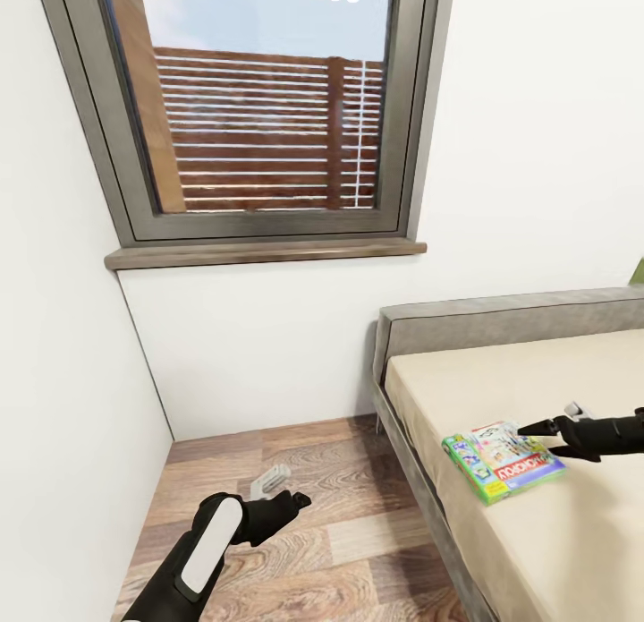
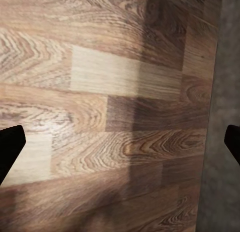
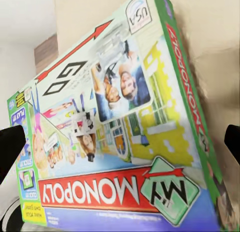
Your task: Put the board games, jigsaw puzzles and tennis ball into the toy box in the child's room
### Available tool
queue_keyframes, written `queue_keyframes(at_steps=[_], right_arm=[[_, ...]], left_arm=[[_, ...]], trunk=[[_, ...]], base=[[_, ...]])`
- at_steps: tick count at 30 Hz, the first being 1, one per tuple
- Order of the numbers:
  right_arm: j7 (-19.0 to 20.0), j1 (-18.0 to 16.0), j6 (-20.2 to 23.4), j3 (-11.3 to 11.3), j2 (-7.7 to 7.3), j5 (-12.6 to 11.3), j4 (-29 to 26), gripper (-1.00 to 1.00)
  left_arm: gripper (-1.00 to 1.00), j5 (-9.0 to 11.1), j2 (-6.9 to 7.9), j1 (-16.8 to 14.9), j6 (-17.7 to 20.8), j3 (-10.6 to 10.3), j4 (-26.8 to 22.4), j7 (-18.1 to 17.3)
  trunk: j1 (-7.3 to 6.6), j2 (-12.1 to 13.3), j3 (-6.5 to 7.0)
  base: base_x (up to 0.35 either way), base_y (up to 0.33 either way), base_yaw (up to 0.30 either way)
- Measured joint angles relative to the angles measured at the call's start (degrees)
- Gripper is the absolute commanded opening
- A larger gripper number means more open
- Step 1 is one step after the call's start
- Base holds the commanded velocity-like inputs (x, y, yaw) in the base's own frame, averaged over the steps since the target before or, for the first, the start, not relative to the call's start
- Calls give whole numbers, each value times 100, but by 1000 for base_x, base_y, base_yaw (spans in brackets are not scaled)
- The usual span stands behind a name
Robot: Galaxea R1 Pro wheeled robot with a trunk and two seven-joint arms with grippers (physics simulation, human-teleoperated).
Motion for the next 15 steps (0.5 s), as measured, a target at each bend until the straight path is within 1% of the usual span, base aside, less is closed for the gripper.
queue_keyframes(at_steps=[4, 15], right_arm=[[87, 51, -77, 0, 40, 82, -76, 100], [118, 65, -105, -10, 57, 118, -111, 100]], left_arm=[[100, 0, 0, 0, 0, -1, 0, 0], [100, 4, 0, 0, -6, 1, 16, -16]], trunk=[[0, 0, 0], [0, 0, 0]], base=[[0, 0, 0], [0, 0, 0]])
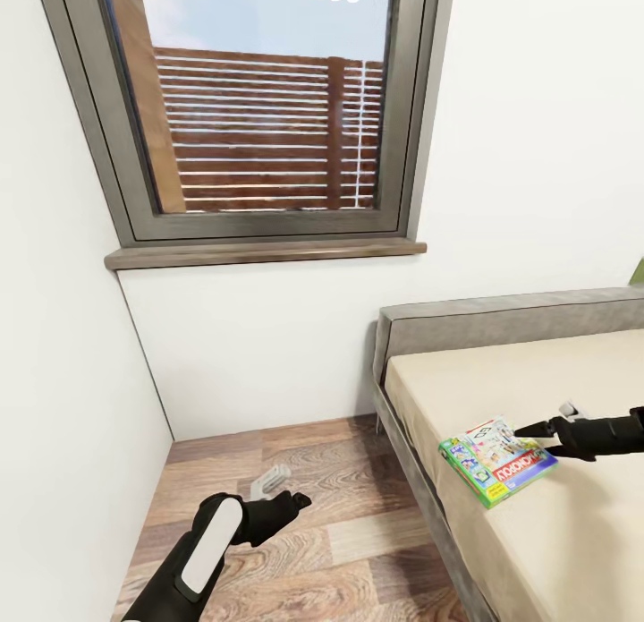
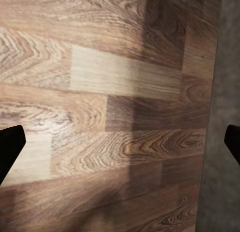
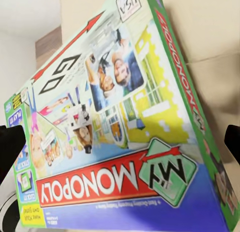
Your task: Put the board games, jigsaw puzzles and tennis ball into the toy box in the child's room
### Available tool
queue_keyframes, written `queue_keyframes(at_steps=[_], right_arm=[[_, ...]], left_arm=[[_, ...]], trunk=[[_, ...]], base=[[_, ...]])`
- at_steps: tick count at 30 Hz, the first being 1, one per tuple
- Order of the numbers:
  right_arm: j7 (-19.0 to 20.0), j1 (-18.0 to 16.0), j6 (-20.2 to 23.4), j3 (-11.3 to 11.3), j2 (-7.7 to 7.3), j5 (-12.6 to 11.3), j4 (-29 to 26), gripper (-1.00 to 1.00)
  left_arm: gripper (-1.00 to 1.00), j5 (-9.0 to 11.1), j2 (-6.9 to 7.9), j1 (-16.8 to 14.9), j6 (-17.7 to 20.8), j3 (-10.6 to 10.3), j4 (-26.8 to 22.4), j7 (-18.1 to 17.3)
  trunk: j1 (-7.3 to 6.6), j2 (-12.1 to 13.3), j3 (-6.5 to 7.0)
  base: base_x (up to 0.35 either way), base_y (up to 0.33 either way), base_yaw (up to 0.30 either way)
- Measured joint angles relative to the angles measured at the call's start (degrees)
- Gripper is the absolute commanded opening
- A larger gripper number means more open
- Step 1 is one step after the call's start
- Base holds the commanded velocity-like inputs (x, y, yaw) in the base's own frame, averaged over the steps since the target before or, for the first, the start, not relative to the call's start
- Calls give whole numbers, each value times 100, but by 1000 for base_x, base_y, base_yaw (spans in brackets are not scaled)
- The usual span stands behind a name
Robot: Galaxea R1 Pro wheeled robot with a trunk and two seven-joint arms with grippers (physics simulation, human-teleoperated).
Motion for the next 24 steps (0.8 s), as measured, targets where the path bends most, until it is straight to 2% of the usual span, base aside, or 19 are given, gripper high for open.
queue_keyframes(at_steps=[4, 6, 8, 9, 13, 16, 22, 24], right_arm=[[-70, -4, -96, -49, -67, -22, -249, 100], [-316, 1, -532, -81, -207, -61, -484, 100], [-497, 6, -903, -114, -259, -96, -546, 100], [-667, 8, -1252, -180, -292, -158, -581, 100], [-797, 138, -1316, -303, -163, -297, -710, 100], [-896, 236, -1313, -390, -67, -369, -807, 100], [-1089, 431, -1323, -564, 125, -369, -1000, 100], [-1153, 495, -1327, -621, 128, -368, -1064, 100]], left_arm=[[100, -3, 0, 0, -21, -9, 40, -133], [100, -27, 6, 0, -50, -20, 54, -591], [100, -50, 13, 0, -68, -23, 63, -896], [100, -60, 16, 0, -80, -22, 71, -1042], [100, 89, -114, -57, -211, -122, 50, -1170], [100, 175, -121, -57, -308, -123, 38, -1257], [100, 193, -121, -57, -458, -126, 36, -1432], [100, 199, -120, -57, -459, -126, 36, -1490]], trunk=[[0, 0, 0], [0, 0, 0], [0, 0, 0], [0, 0, 0], [0, 0, 0], [0, 0, 0], [0, 0, 0], [0, 0, 0]], base=[[0, 0, 0], [0, 0, 0], [0, 0, 0], [0, 0, 0], [0, 0, 0], [0, 0, 0], [0, 0, 0], [0, 0, 0]])
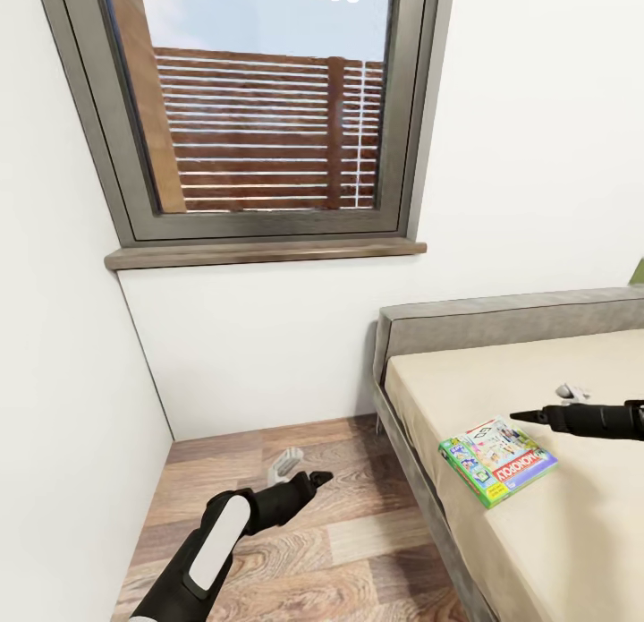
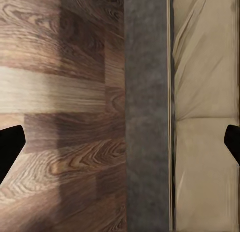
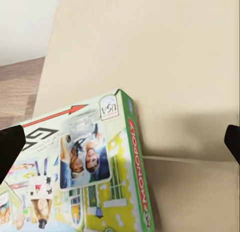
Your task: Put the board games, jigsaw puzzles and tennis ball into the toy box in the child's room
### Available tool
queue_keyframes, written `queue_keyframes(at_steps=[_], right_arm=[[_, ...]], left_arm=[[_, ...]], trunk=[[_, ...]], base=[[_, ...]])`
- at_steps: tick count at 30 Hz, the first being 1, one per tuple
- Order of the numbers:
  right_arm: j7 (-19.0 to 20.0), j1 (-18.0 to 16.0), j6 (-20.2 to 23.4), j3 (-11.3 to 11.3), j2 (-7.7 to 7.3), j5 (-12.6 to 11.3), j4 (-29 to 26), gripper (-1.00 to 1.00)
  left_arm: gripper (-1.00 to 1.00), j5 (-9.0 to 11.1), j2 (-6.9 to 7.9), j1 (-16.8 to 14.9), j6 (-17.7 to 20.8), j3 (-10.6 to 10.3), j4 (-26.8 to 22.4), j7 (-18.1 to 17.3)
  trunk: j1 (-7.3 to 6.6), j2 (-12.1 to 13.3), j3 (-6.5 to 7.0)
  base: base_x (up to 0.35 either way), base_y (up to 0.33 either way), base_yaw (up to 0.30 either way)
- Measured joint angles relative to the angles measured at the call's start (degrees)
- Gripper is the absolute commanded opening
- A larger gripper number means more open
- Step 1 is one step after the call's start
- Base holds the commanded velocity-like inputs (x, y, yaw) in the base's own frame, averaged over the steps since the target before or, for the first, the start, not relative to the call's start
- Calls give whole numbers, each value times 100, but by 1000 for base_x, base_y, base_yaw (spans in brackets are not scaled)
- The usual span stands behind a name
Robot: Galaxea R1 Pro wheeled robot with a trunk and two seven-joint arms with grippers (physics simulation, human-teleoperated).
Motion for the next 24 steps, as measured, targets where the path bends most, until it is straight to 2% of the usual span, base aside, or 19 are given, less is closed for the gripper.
queue_keyframes(at_steps=[7, 9, 16, 17, 24], right_arm=[[-59, 166, -11, -212, -2, -1, -225, 100], [2, 99, 32, -147, -67, 55, -289, 100], [222, -128, 278, 58, -291, 193, -63, 100], [472, -779, 383, 530, -480, 234, 670, 100], [503, -859, 396, 583, -506, 235, 731, 100]], left_arm=[[100, 15, 0, 0, -1, -2, -1, -131], [100, 6, 30, 31, 64, 49, -65, -73], [100, 203, 106, 97, 290, 277, -289, 130], [100, 507, 108, 97, 432, 524, -572, 523], [100, 557, 105, 101, 450, 548, -605, 551]], trunk=[[0, 0, 0], [0, 0, 0], [0, 0, 0], [-1, 0, 2], [0, 0, 0]], base=[[0, 0, 0], [0, 0, 0], [0, 0, 0], [0, 0, 0], [0, 0, 0]])
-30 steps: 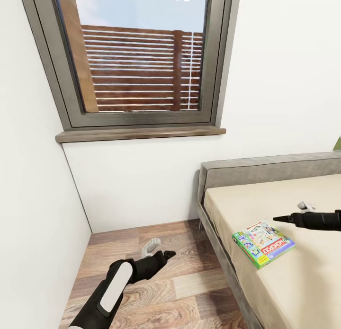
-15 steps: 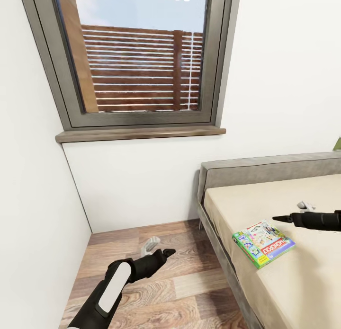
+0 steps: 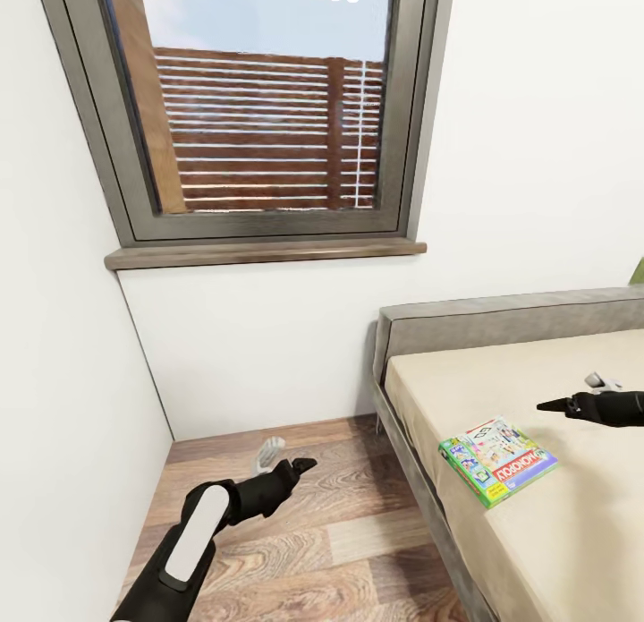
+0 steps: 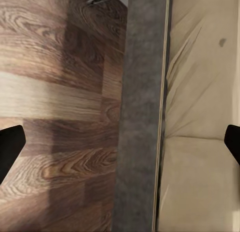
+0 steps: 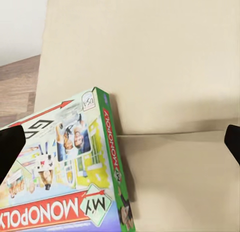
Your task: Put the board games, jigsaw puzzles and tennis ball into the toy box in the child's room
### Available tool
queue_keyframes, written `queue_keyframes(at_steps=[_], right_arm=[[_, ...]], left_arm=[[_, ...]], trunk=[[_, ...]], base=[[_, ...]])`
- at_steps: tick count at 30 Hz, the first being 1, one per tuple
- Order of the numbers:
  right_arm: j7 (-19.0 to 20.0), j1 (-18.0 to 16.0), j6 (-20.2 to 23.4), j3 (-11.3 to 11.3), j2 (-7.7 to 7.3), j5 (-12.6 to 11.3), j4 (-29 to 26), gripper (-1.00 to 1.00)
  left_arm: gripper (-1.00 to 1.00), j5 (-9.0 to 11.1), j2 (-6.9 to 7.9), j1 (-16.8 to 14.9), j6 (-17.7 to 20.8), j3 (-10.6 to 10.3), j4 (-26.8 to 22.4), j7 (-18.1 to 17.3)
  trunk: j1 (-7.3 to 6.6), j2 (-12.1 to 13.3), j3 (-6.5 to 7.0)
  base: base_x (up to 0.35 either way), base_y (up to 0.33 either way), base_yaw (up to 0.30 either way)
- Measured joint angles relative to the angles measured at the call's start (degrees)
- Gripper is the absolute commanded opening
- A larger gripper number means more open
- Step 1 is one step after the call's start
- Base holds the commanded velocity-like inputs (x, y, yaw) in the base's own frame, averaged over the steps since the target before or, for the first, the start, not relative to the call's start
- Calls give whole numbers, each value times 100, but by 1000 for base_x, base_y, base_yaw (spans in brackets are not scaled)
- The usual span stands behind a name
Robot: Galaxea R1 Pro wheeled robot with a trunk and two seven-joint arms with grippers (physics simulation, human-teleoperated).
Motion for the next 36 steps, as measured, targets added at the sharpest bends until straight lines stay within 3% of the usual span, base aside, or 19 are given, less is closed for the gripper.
queue_keyframes(at_steps=[8, 14, 18, 24, 36], right_arm=[[93, 0, -1, -4, -27, 6, 0, 100], [365, 36, -53, 13, -152, 11, -331, 100], [404, 52, -86, 13, -173, 6, -425, 100], [402, 55, -92, 10, -179, -1, -430, 100], [405, 54, -109, 8, -188, 3, -471, 100]], left_arm=[[100, 2, -19, 0, -1, -21, 0, 8], [100, 16, -24, 0, -8, -15, 24, -1], [100, -50, -29, 207, -198, -49, 31, -10], [100, -55, -37, 252, -255, -56, 33, -21], [100, -66, -54, 263, -272, -68, 49, -147]], trunk=[[0, 0, 0], [0, 0, 0], [0, 0, 0], [0, 0, 0], [0, 0, 0]], base=[[0, 0, 0], [0, 0, -87], [0, 1, -12], [0, 162, -25], [0, 100, -239]])
